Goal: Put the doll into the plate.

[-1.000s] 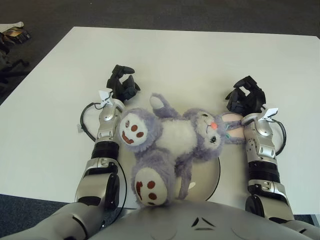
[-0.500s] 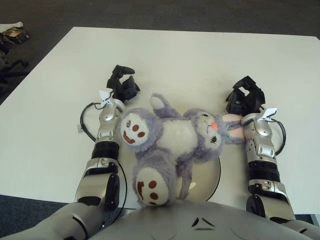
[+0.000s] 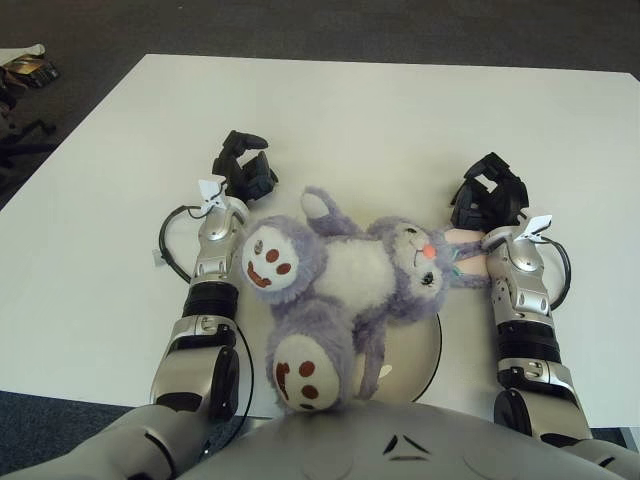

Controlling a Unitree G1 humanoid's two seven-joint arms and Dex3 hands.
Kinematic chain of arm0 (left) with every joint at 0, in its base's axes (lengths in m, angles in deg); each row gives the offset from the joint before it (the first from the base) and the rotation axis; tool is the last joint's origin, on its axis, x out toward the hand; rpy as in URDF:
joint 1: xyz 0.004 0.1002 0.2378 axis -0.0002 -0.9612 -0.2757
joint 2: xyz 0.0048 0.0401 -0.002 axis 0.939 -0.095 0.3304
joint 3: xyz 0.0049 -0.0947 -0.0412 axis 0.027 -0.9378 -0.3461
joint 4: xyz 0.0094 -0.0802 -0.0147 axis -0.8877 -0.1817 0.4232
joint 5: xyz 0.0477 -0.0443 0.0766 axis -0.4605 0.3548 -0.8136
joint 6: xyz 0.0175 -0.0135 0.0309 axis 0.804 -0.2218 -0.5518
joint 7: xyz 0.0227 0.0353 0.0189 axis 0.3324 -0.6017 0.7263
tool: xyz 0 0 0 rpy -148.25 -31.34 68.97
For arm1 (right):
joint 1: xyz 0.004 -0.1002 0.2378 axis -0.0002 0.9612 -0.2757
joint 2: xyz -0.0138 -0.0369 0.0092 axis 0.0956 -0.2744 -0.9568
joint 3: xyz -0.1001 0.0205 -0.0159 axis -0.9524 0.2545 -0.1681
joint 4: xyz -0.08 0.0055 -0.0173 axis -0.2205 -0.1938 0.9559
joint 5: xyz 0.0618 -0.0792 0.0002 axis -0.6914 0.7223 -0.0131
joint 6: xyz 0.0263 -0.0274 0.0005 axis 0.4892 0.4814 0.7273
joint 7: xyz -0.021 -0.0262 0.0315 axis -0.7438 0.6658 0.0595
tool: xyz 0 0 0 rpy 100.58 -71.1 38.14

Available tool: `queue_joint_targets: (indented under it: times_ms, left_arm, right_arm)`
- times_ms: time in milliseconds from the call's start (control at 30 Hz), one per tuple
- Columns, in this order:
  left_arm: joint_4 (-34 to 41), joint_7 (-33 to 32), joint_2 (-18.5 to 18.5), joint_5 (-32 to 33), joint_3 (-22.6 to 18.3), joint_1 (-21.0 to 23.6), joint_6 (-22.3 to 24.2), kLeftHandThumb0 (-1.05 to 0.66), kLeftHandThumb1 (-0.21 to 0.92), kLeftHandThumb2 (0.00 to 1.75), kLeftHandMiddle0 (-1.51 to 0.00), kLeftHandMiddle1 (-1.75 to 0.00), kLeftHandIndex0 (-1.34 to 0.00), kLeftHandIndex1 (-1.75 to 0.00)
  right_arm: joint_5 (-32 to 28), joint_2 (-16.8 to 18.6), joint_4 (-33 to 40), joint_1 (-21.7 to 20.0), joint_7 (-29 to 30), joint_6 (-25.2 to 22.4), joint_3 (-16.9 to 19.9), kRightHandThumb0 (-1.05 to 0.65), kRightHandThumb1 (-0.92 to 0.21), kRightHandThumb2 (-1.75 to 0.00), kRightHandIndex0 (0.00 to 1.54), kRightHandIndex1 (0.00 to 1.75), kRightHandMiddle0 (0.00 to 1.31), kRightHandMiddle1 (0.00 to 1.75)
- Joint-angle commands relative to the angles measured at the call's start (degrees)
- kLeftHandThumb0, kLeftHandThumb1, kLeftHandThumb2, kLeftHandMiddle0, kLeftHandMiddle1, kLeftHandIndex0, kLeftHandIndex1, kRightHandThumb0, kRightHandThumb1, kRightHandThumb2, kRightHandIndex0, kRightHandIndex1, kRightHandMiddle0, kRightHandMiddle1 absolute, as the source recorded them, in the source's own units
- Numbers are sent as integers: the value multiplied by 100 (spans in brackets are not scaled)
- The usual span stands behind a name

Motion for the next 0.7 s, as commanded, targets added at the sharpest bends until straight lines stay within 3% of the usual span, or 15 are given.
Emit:
queue_joint_targets:
  times_ms: [0,133,200,300,667]
  left_arm:
    - [14,-68,-17,-51,27,-164,146,-44,46,114,-91,-175,-50,-175]
    - [74,-72,-33,-48,40,-190,184,-43,46,114,-91,-175,-50,-175]
    - [105,-53,-41,-34,43,-206,201,-43,46,113,-91,-175,-49,-175]
    - [139,-14,-43,-8,48,-224,229,-43,47,113,-91,-175,-49,-175]
    - [226,-3,-29,-22,80,-263,323,-43,47,112,-91,-175,-49,-175]
  right_arm:
    - [-61,24,-278,291,43,-258,40,-1,6,-175,88,175,67,175]
    - [-81,37,-360,270,98,-227,97,-1,6,-175,89,175,67,175]
    - [-80,60,-419,257,148,-134,133,-29,-16,-150,109,175,64,175]
    - [-67,97,-570,222,237,99,189,-42,-27,-138,119,175,62,175]
    - [-44,143,-886,170,334,642,228,-48,-32,-131,122,175,61,175]
